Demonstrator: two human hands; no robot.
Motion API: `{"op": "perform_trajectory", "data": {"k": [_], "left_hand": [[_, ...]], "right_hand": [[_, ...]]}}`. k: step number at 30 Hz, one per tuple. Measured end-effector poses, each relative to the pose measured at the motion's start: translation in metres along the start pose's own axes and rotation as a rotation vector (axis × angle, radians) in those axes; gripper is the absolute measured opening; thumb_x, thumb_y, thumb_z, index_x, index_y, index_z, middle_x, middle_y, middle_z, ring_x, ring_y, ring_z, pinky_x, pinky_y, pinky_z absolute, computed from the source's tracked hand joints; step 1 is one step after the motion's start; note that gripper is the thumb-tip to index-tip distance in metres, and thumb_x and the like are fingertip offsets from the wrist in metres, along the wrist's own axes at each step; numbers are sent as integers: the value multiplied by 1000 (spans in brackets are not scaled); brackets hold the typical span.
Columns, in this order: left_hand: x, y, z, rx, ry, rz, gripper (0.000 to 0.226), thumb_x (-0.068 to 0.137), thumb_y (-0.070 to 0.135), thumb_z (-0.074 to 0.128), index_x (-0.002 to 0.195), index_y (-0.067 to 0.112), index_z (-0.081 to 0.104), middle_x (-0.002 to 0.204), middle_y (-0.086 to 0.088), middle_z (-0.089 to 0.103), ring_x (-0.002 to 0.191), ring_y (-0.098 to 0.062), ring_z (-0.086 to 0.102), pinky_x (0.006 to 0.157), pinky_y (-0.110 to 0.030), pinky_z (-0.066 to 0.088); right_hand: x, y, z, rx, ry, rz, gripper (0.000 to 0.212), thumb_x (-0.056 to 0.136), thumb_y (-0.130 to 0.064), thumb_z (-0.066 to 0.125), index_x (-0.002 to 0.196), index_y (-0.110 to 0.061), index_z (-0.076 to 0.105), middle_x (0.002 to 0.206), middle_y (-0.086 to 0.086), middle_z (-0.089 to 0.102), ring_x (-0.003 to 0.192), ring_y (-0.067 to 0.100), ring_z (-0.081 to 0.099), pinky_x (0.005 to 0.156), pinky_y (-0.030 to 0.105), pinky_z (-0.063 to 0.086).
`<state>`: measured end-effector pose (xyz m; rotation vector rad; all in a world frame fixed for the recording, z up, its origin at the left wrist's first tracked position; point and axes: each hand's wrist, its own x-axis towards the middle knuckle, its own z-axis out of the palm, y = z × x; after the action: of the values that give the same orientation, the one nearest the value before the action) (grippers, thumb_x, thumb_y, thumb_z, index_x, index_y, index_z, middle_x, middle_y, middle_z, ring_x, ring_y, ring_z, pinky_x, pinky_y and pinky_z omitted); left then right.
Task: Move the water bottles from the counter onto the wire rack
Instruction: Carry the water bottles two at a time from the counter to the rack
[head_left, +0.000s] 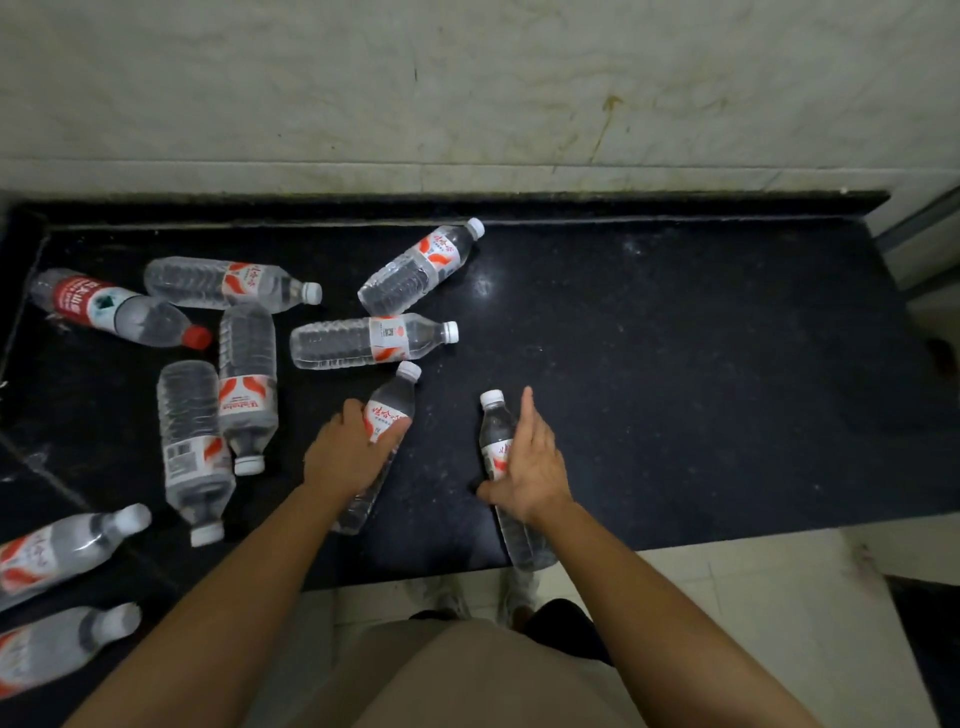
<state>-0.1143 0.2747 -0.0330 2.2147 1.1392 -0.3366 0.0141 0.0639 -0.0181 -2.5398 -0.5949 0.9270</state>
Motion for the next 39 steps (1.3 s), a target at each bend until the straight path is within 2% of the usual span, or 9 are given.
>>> {"op": "perform_trajectory", "data": {"k": [3, 7, 12, 19, 23, 29, 33, 36, 39], "left_hand": [[-10, 1, 17, -172, -14, -138, 87, 76, 81, 56, 130, 13, 52, 125, -16, 59, 113, -34, 57, 93, -47, 49], [-18, 7, 27, -250, 15, -202, 78, 86, 71, 55, 129, 5, 56, 127, -23, 55, 109, -34, 52, 94, -44, 43], [-34, 32, 11, -515, 42, -246, 64, 90, 58, 62, 122, 4, 52, 117, -15, 62, 97, -28, 61, 82, -39, 49], [-45, 150, -83, -638, 269, 175, 53, 93, 58, 58, 120, 13, 50, 96, 9, 60, 93, -17, 64, 79, -34, 51], [-63, 224, -138, -686, 374, 415, 42, 92, 62, 55, 109, 24, 49, 93, 11, 61, 92, -19, 65, 86, -42, 53], [-128, 328, -170, -804, 459, 779, 42, 92, 60, 54, 107, 21, 47, 86, 17, 61, 76, 8, 59, 73, -26, 49], [-178, 381, -155, -941, 446, 900, 44, 84, 67, 53, 101, 28, 48, 85, 17, 64, 82, -2, 66, 80, -35, 56], [-214, 417, -133, -1008, 365, 954, 48, 82, 74, 53, 100, 30, 51, 89, 12, 68, 90, -21, 72, 79, -54, 58], [-252, 456, -106, -965, 364, 1016, 49, 83, 71, 50, 102, 26, 51, 86, 14, 66, 85, -5, 69, 82, -37, 57]], "right_hand": [[0, 5, -1, 20, 12, 85, 136, 68, -37, 89, 160, -18, -9, 155, 10, 29, 144, 32, 29, 116, 43, 32], [2, 18, -23, 144, -31, 47, 102, 71, -25, 85, 152, -31, 25, 136, 8, 41, 127, 34, 48, 104, 41, 44], [0, 27, -73, 232, 13, -45, 91, 68, -23, 82, 137, -43, 25, 123, 4, 58, 107, 30, 62, 92, 42, 53], [-7, -31, -178, 311, 304, -271, 93, 63, -30, 79, 139, -47, 29, 117, -1, 65, 100, 26, 64, 88, 40, 53], [-46, -54, -246, 481, 540, -340, 89, 68, -26, 80, 142, -48, 34, 111, -15, 66, 97, 17, 66, 93, 36, 53], [-129, -38, -327, 580, 1037, -333, 62, 87, -61, 68, 142, -42, 47, 98, -39, 54, 91, -8, 58, 87, 9, 41], [-180, 2, -364, 645, 1241, -326, 49, 99, -53, 55, 142, -31, 53, 79, -40, 51, 80, -33, 49, 75, -6, 32], [-214, 40, -385, 648, 1344, -303, 53, 98, -57, 53, 142, -29, 54, 98, -42, 53, 92, -36, 44, 84, -5, 31], [-246, 86, -407, 645, 1449, -263, 58, 95, -64, 51, 143, -33, 53, 125, -25, 62, 107, -16, 55, 96, 12, 41]]}}
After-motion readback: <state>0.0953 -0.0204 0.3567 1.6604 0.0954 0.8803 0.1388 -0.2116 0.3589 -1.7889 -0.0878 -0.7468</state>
